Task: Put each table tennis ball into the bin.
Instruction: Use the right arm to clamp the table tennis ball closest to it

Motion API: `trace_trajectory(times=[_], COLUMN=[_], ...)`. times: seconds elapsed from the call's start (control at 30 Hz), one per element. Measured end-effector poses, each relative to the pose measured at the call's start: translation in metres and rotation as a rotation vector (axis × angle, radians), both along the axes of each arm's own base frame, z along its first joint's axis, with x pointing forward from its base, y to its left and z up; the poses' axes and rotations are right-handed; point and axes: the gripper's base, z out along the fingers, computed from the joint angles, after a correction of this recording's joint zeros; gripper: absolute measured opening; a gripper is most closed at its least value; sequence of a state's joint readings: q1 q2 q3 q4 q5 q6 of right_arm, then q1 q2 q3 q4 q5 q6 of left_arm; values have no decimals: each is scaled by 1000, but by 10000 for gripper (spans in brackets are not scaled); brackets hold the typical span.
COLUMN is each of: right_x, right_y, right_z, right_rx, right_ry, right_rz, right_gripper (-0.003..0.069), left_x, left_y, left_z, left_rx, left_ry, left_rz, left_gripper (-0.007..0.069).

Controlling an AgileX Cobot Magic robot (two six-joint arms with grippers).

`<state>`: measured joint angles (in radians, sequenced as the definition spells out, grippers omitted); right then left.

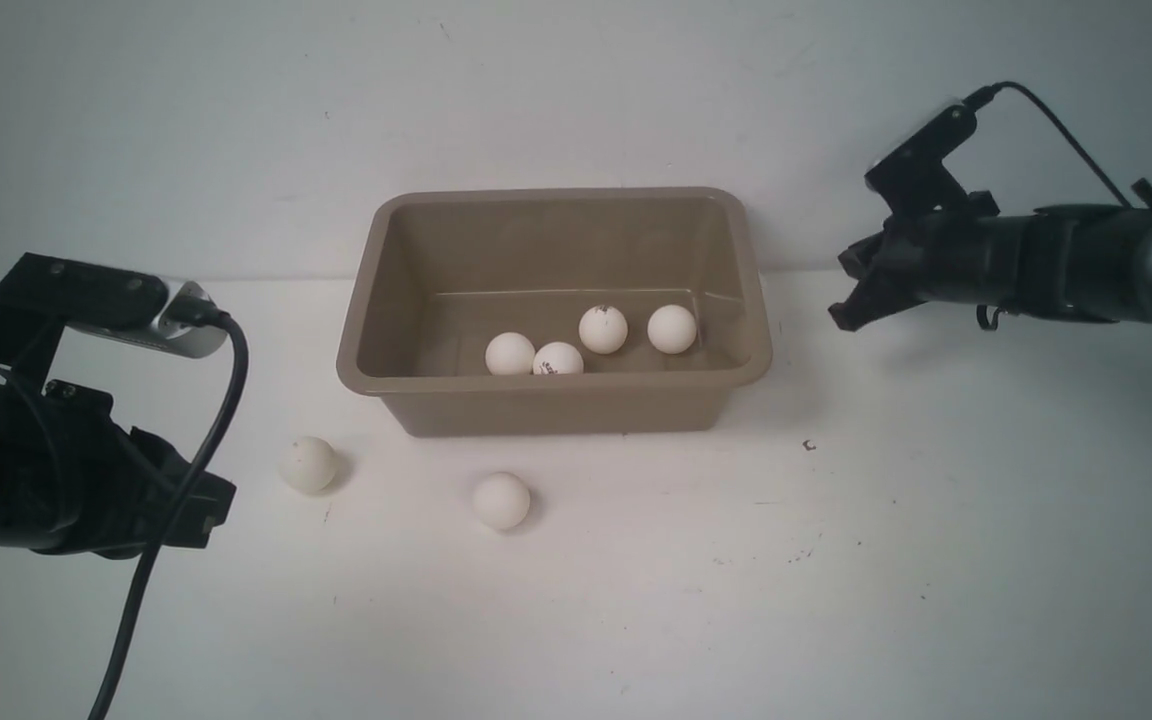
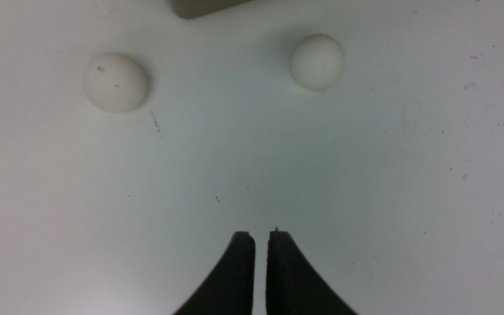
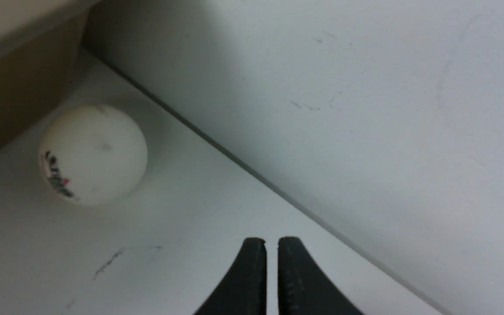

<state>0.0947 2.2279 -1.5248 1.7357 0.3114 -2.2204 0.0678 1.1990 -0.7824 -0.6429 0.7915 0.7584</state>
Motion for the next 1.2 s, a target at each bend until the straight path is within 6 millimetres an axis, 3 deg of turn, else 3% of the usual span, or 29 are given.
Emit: trace_trajectory(times=[0.17, 0.43, 0.5, 0.63, 1.0, 1.2], right_x=[-2, -14, -17, -19, -22, -20], right_y=[5, 15, 17, 20, 49, 57], right_z=[0, -8, -10, -10, -10, -28], right_rx=[93, 90, 85, 89, 44, -2], right_ry=[42, 166, 197, 212, 185, 184], right_rz=[11, 165, 189, 211, 226, 201], right_gripper=[71, 296, 388, 457, 475, 442], left_x=[0, -1, -1, -1, -1, -1], left_y=[0, -1, -1, -1, -1, -1], left_z=[0, 0, 0, 0, 0, 0], left_rx=[-2, -3, -3, -3, -3, -3], left_ry=[5, 10, 10, 10, 10, 11], left_rz=[-3, -7, -7, -7, -7, -10], left_gripper=[31, 31, 31, 31, 31, 31])
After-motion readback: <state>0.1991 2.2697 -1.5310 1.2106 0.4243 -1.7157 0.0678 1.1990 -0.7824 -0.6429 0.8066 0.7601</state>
